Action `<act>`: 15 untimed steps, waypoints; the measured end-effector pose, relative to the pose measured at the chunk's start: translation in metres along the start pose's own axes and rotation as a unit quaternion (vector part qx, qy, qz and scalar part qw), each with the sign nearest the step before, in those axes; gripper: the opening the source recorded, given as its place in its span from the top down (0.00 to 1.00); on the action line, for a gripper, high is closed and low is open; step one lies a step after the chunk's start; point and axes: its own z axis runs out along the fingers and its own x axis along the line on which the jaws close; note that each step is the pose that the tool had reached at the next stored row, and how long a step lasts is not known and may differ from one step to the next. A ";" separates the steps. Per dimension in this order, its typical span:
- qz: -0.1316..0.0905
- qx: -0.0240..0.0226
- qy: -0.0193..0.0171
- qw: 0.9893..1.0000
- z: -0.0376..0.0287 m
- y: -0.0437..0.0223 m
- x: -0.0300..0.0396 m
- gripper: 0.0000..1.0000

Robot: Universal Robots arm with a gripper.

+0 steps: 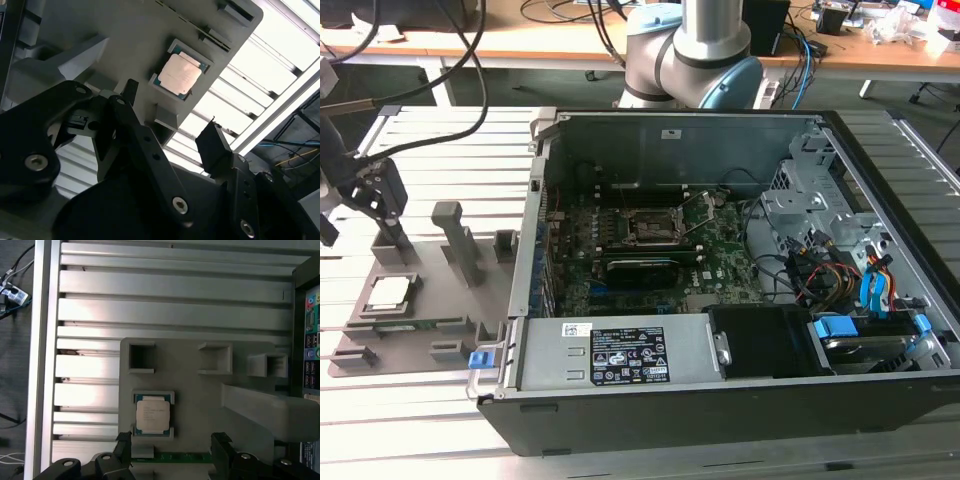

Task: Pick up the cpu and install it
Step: 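Pick up the cpu and move it towards the insertion slot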

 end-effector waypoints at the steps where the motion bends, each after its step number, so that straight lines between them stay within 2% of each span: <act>1: 0.000 0.000 0.000 1.000 0.0013 0.0000 0.0000 0.26; 11: 0.000 0.000 0.000 1.000 0.0120 -0.0002 0.0003 0.26; 14: 0.000 0.000 0.000 1.000 0.0181 -0.0003 0.0004 0.26; 15: 0.000 0.000 0.000 1.000 0.0240 -0.0004 0.0006 0.26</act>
